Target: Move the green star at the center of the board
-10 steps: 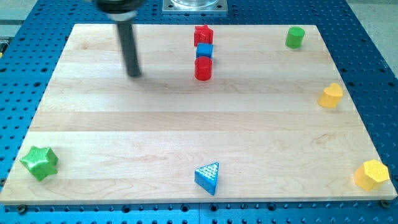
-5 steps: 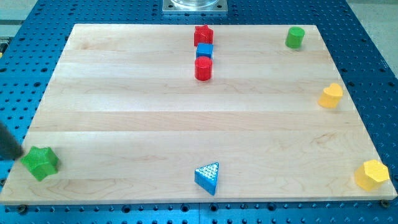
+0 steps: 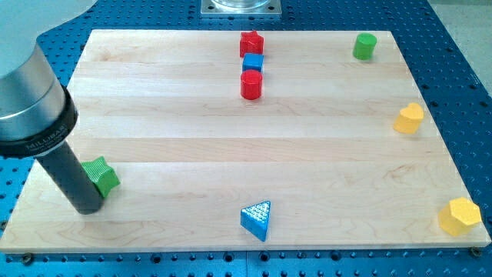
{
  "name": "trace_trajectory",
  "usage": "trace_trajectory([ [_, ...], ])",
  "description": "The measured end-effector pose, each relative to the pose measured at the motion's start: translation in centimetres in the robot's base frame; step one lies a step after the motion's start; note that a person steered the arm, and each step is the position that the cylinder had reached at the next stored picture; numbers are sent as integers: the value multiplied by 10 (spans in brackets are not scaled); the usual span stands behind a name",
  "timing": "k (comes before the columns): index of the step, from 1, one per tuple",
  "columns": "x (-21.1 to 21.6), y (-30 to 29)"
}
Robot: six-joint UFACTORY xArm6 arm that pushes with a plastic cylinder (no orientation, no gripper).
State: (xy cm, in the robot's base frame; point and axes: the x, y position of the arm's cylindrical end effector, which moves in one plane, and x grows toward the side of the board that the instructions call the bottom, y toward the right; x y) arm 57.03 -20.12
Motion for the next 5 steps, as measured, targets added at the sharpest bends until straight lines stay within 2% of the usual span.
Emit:
trace_trajectory([
  [1,-5,0],
  [3,-87,-9],
  [5,-94,-35],
])
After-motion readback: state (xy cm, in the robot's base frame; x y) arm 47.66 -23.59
